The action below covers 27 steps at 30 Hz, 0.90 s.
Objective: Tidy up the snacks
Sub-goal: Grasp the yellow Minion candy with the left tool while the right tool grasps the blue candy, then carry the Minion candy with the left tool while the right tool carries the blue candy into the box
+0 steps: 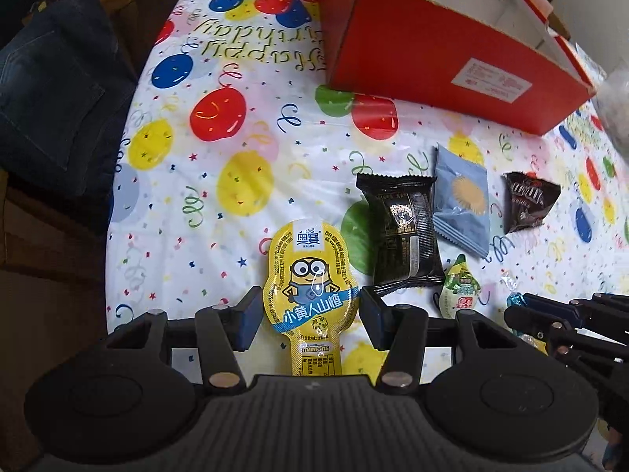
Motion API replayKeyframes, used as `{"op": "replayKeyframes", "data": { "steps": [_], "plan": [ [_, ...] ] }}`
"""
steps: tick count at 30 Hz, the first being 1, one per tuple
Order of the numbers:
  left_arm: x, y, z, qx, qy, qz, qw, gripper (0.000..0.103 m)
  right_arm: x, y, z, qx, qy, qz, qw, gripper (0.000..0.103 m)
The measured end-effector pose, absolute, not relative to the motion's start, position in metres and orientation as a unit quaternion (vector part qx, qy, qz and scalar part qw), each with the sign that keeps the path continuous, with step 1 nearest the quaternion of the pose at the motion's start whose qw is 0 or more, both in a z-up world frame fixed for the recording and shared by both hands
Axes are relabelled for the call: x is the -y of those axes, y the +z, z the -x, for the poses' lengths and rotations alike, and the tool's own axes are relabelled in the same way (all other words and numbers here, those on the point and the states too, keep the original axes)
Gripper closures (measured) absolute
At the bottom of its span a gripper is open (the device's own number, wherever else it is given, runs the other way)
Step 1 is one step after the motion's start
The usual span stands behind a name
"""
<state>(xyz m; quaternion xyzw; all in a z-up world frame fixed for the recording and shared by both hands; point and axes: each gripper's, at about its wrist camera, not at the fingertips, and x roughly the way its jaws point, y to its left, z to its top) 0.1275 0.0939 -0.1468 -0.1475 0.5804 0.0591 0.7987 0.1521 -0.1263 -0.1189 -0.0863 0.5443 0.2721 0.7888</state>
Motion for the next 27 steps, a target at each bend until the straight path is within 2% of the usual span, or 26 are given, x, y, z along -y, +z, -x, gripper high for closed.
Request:
{"op": "replayKeyframes", "data": {
  "steps": [13, 27],
  "plan": [
    [-0.107, -0.108, -0.118, -0.551, 0.050, 0.188, 0.811, 0.051, 0.147, -0.072, -0.172, -0.508, 0.281, 0.035, 0.813, 0.092],
    [-0.088, -0.037, -0.143, -0.495, 0.025, 0.155, 0.854, 0.051, 0.164, -0.024, -0.217, -0.453, 0.285, 0.009, 0.845, 0.092]
  ]
}}
